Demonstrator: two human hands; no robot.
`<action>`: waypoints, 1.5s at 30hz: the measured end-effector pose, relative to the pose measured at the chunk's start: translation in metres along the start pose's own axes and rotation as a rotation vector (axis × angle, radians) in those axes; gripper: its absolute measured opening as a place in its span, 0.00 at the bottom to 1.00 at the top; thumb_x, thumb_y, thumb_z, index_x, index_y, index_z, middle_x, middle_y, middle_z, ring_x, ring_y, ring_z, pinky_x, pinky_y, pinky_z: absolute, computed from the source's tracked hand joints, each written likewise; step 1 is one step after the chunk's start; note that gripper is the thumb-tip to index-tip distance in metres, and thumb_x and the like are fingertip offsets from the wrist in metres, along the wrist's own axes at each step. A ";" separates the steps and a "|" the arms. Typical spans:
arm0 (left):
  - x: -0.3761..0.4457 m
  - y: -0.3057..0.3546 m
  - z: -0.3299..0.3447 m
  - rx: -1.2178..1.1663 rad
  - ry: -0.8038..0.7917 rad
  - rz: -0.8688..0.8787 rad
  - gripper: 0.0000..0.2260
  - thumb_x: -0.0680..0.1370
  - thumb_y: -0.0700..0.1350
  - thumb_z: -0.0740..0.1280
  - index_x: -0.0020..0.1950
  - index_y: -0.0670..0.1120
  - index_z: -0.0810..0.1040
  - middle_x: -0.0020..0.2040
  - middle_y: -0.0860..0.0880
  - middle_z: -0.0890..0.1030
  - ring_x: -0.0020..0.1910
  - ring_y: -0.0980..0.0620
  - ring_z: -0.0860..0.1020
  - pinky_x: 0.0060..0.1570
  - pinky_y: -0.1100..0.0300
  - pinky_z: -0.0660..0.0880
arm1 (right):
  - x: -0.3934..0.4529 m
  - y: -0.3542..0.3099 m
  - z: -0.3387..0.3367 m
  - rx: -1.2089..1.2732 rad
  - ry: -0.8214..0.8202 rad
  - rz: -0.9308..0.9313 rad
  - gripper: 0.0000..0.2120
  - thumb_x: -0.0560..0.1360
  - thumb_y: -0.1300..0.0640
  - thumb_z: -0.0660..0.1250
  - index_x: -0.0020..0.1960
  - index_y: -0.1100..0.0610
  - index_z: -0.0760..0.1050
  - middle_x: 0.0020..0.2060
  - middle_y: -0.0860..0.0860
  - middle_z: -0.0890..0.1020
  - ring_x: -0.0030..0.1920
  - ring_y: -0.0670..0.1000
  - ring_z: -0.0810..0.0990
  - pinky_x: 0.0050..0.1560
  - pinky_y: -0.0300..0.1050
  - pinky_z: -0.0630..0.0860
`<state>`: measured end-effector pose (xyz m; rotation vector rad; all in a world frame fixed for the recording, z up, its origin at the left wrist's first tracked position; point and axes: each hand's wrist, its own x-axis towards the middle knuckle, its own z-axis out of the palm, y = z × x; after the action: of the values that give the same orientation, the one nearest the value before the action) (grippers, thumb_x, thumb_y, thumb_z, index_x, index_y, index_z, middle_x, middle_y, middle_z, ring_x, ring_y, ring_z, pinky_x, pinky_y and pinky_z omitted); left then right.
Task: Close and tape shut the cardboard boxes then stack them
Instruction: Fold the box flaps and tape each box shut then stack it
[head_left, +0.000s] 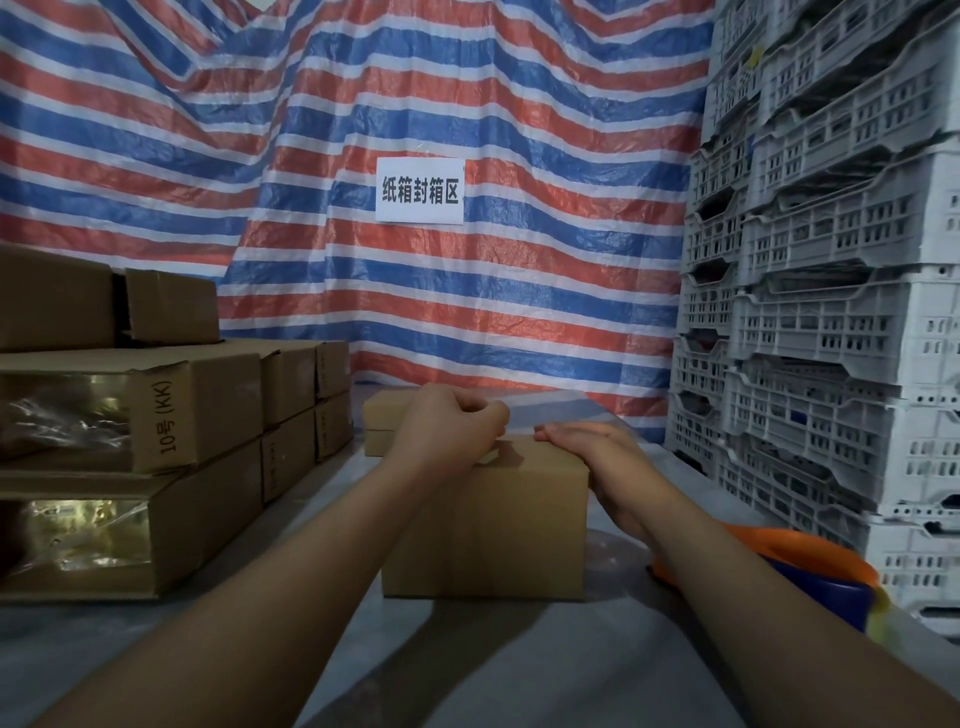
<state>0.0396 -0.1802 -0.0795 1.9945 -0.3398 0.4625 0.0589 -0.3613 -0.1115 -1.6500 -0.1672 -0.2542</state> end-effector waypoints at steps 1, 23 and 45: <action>0.000 0.000 0.000 0.009 -0.001 -0.002 0.10 0.78 0.48 0.67 0.38 0.48 0.82 0.37 0.50 0.83 0.41 0.54 0.81 0.43 0.62 0.78 | -0.001 -0.004 -0.002 -0.048 -0.017 0.011 0.07 0.79 0.54 0.69 0.52 0.53 0.85 0.54 0.53 0.85 0.60 0.55 0.79 0.67 0.54 0.74; 0.008 -0.004 -0.008 0.034 0.007 -0.058 0.08 0.77 0.48 0.70 0.40 0.47 0.83 0.29 0.54 0.81 0.31 0.67 0.78 0.20 0.76 0.65 | -0.094 0.009 -0.093 -1.685 0.213 0.208 0.26 0.76 0.29 0.57 0.52 0.50 0.75 0.48 0.48 0.81 0.48 0.52 0.81 0.44 0.45 0.75; 0.004 -0.002 -0.013 -0.154 -0.034 -0.125 0.08 0.81 0.48 0.65 0.43 0.50 0.80 0.43 0.49 0.82 0.44 0.52 0.81 0.42 0.60 0.77 | 0.030 -0.103 0.004 -0.354 0.248 -0.036 0.30 0.75 0.29 0.55 0.38 0.53 0.80 0.25 0.52 0.81 0.33 0.54 0.81 0.49 0.52 0.79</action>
<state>0.0420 -0.1684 -0.0736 1.8627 -0.2621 0.3145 0.0609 -0.3489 -0.0045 -1.9488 0.0393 -0.5372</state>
